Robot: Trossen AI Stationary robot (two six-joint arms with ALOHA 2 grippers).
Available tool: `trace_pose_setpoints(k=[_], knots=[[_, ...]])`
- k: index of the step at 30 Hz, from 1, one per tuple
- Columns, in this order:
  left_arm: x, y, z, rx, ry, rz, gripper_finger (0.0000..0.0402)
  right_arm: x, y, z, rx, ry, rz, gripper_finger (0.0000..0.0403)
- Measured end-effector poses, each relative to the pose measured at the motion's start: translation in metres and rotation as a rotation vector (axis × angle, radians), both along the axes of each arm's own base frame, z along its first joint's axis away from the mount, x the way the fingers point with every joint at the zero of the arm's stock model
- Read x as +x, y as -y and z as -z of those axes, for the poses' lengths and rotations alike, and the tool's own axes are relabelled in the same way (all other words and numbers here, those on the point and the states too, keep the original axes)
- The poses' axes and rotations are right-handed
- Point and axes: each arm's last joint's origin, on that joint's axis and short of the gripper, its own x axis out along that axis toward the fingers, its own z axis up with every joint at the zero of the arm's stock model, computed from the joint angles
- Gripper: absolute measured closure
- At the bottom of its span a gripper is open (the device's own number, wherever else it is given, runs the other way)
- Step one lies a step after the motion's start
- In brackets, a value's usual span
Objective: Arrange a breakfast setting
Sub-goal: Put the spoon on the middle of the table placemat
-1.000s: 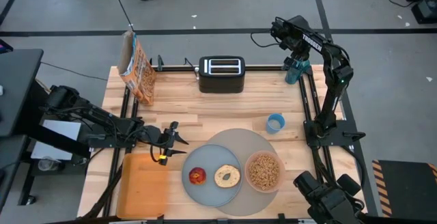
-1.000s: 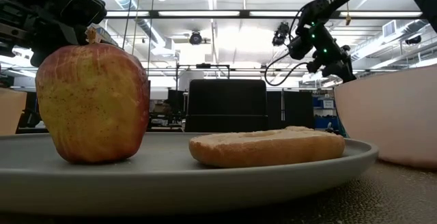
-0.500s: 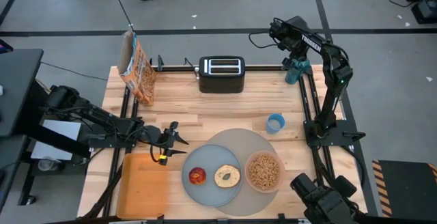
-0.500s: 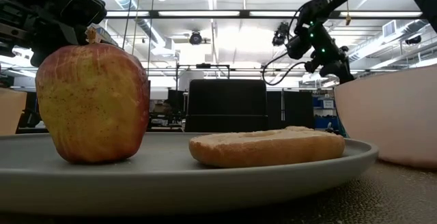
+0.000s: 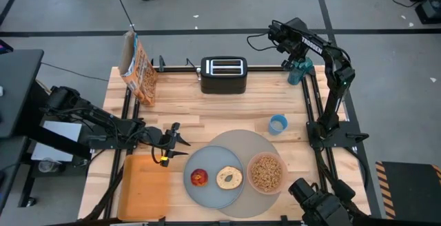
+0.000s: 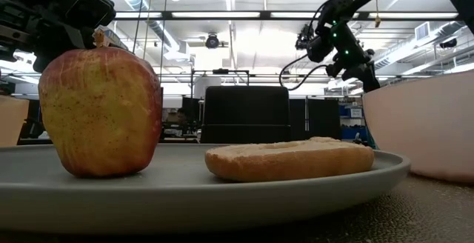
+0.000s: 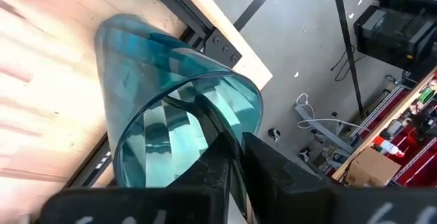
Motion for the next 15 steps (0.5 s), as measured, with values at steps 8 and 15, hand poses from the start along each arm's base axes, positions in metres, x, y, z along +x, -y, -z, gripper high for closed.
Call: trace_pose_setpoints(k=[8, 15], knots=[[0.0, 0.0, 0.0, -0.006, -0.001, -0.003, 0.0224, 0.001, -0.003, -0.004, -0.037, 0.014, 0.009, 0.0372], [0.0, 0.0, 0.0, -0.007, -0.001, -0.004, 0.0224, -0.006, -0.013, -0.023, -0.082, 0.059, 0.012, 0.0379]])
